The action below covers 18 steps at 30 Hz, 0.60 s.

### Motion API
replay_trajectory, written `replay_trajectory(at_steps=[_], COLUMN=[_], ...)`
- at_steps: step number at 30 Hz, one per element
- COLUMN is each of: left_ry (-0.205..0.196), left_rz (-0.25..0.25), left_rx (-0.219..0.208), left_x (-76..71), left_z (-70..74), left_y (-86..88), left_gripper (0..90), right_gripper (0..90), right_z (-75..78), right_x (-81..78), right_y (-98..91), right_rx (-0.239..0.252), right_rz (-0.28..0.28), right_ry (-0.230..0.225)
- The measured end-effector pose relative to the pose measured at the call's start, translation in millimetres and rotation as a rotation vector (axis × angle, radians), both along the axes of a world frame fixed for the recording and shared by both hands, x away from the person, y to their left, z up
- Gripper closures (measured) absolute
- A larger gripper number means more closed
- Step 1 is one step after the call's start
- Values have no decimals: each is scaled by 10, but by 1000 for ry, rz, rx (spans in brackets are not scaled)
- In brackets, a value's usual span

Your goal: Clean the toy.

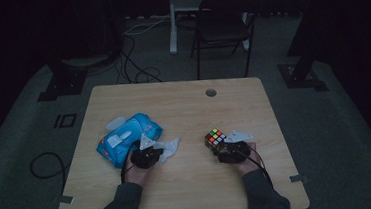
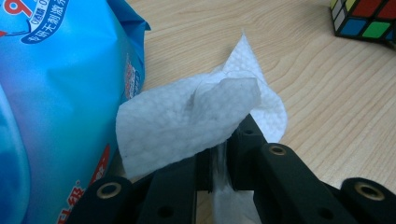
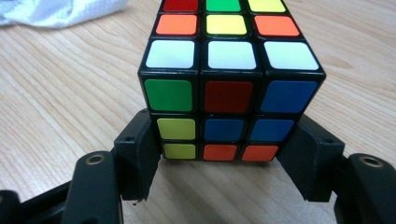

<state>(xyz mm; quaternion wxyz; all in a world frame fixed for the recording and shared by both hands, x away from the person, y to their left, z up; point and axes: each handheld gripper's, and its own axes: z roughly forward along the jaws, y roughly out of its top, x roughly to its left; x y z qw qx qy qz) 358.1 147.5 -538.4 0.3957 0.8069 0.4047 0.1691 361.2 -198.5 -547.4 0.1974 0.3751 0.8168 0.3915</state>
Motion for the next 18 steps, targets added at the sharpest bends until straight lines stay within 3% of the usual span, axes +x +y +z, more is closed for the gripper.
replay_trajectory(at_steps=[12, 18], left_ry=[9, 5], left_rz=[-9, 3], left_rx=[-18, -14], left_x=[-7, -25], left_z=[1, 16], left_y=[12, 18], left_gripper=[707, 631], right_gripper=[342, 199], right_z=[-14, -19], right_x=[7, 1], right_y=[-4, 8], right_rx=[-29, -43], right_rz=[13, 9], right_ry=[33, 46])
